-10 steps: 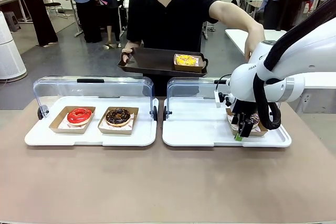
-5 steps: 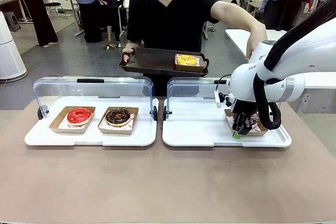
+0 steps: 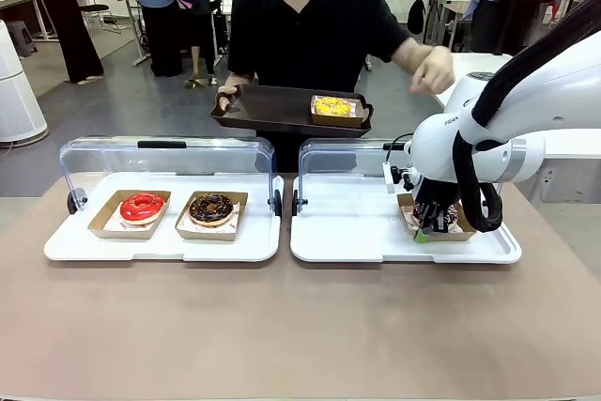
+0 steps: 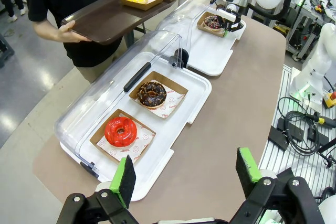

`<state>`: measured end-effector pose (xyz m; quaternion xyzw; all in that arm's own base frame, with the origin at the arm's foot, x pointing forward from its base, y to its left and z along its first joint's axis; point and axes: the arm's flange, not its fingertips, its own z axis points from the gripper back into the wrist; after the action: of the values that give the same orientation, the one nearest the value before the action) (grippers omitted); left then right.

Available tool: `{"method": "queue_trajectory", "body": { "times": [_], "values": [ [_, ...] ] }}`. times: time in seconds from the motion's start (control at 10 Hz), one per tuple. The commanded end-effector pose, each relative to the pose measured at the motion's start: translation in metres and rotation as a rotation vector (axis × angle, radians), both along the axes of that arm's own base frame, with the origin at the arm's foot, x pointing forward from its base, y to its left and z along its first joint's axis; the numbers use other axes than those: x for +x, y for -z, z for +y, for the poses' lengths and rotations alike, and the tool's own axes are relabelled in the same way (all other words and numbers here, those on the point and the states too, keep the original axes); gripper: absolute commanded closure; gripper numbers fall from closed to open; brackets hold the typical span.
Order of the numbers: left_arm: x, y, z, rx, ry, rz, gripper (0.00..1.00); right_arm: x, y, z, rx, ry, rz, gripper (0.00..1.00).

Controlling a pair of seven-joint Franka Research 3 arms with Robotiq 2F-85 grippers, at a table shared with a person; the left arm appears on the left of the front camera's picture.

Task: Provide the desired donut to the person.
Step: Pick up and lift the Paper togo box containing the Donut pointed at by the person.

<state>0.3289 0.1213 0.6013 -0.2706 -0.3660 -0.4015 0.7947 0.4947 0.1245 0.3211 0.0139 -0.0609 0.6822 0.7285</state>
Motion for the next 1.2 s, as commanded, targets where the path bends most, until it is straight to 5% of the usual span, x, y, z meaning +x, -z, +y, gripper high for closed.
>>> {"method": "queue_trajectory", "body": {
  "times": [0.0, 0.4, 0.7, 0.9, 1.1],
  "values": [
    [-0.001, -0.001, 0.0, -0.008, 0.004, -0.001, 0.0, 0.003, 0.005, -0.001, -0.003, -0.014, 0.025, 1.0],
    [-0.001, -0.001, 0.0, -0.008, 0.004, -0.001, 0.0, -0.018, -0.028, 0.006, -0.033, 0.081, 0.043, 1.0],
    [-0.001, -0.001, 0.0, -0.008, 0.004, -0.001, 0.0, -0.067, -0.097, 0.011, -0.061, 0.111, 0.035, 1.0],
    [-0.001, -0.001, 0.0, -0.008, 0.004, -0.001, 0.0, -0.109, -0.144, 0.01, -0.073, 0.054, 0.073, 1.0],
    [-0.001, -0.001, 0.0, -0.008, 0.004, -0.001, 0.0, -0.155, -0.196, 0.01, -0.084, -0.026, 0.03, 1.0]
  ]
}}
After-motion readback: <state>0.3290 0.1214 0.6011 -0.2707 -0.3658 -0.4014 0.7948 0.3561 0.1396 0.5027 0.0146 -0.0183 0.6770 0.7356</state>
